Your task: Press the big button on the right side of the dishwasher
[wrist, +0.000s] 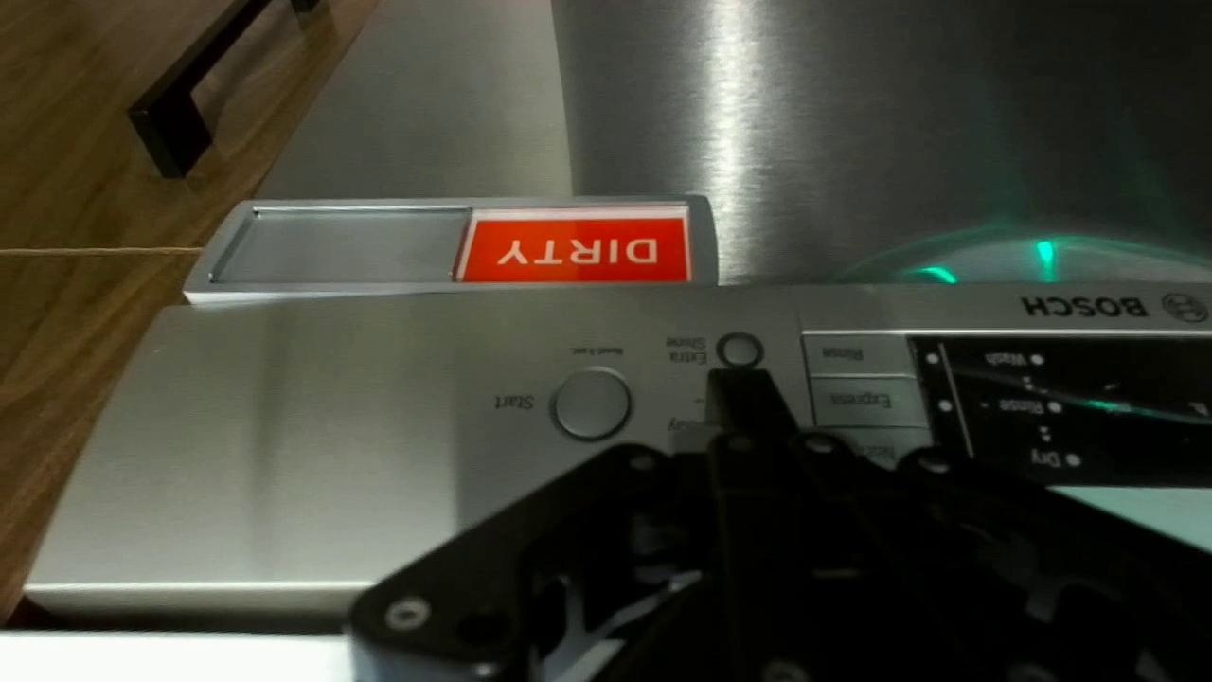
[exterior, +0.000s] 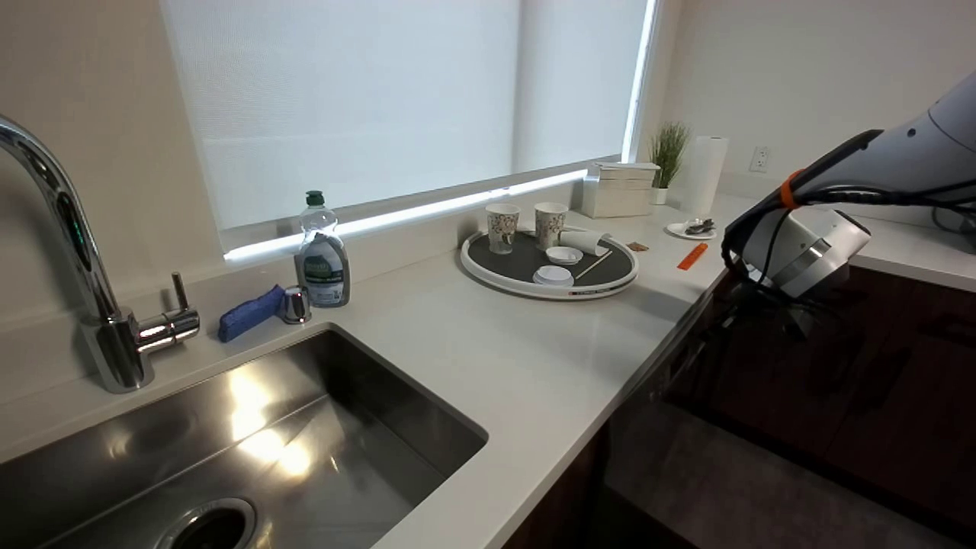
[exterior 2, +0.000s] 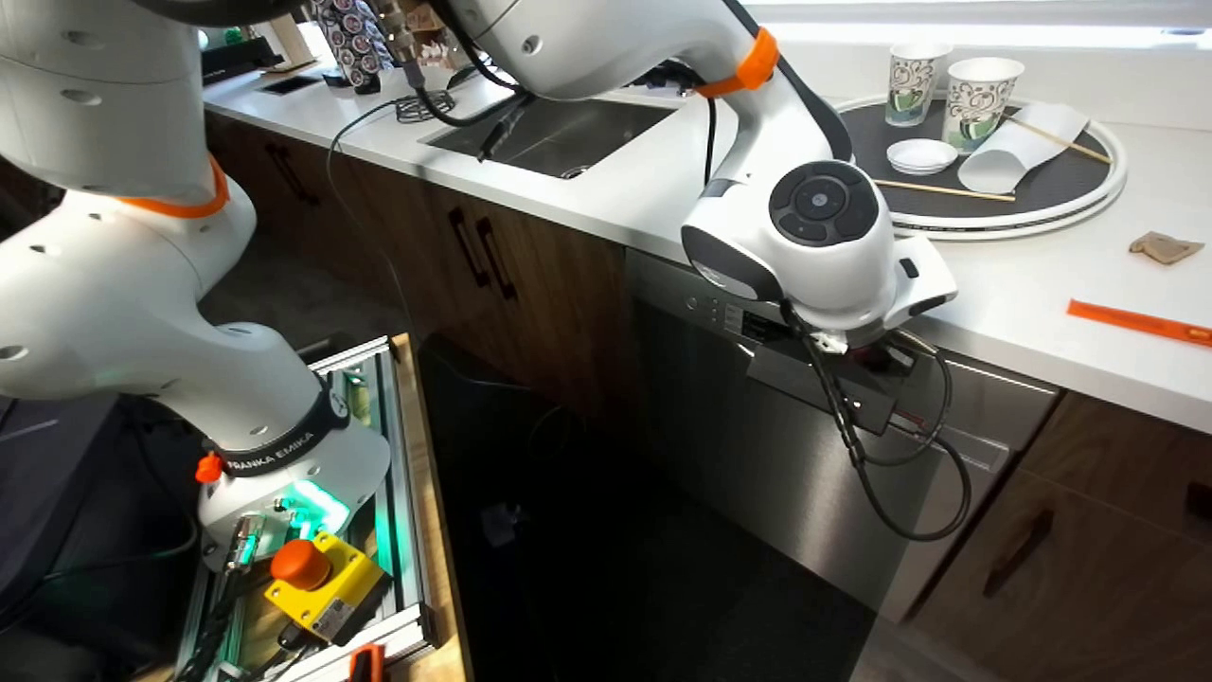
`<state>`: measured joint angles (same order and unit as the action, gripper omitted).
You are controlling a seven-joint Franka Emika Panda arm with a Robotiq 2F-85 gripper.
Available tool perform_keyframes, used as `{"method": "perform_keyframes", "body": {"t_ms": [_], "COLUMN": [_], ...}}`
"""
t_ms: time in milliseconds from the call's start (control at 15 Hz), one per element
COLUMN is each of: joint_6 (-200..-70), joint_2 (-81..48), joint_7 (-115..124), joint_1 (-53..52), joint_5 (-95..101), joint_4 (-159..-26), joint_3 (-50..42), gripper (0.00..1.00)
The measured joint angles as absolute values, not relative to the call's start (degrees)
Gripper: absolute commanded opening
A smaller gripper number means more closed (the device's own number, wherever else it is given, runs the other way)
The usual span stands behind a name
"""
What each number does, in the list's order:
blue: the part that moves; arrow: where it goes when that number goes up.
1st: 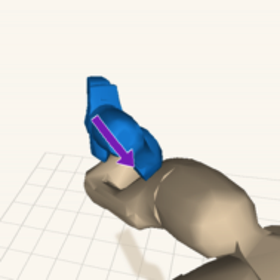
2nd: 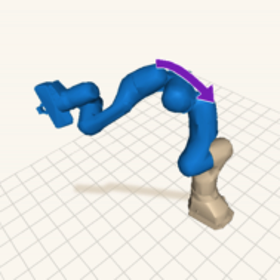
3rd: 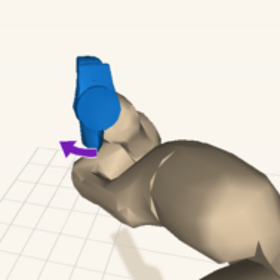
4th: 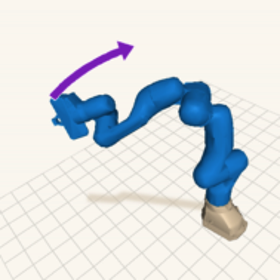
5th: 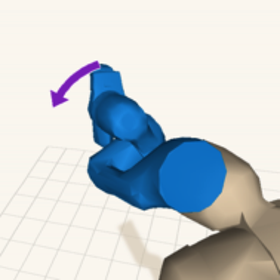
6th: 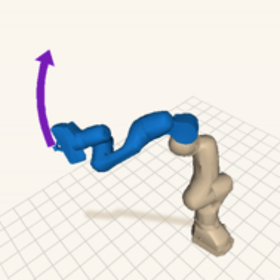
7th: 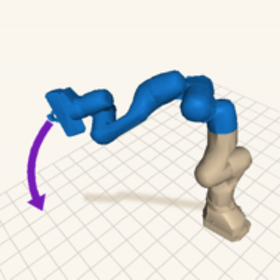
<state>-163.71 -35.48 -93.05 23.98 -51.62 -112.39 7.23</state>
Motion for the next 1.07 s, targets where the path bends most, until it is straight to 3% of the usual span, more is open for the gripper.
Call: {"method": "perform_keyframes", "body": {"t_ms": [1067], "joint_6": [-163.7], "joint_2": [-36.2], "joint_7": [-93.1], "joint_1": [24.2], "joint_5": [-51.6], "joint_4": [-111.3], "joint_3": [7.7], "gripper": [0.0]}}
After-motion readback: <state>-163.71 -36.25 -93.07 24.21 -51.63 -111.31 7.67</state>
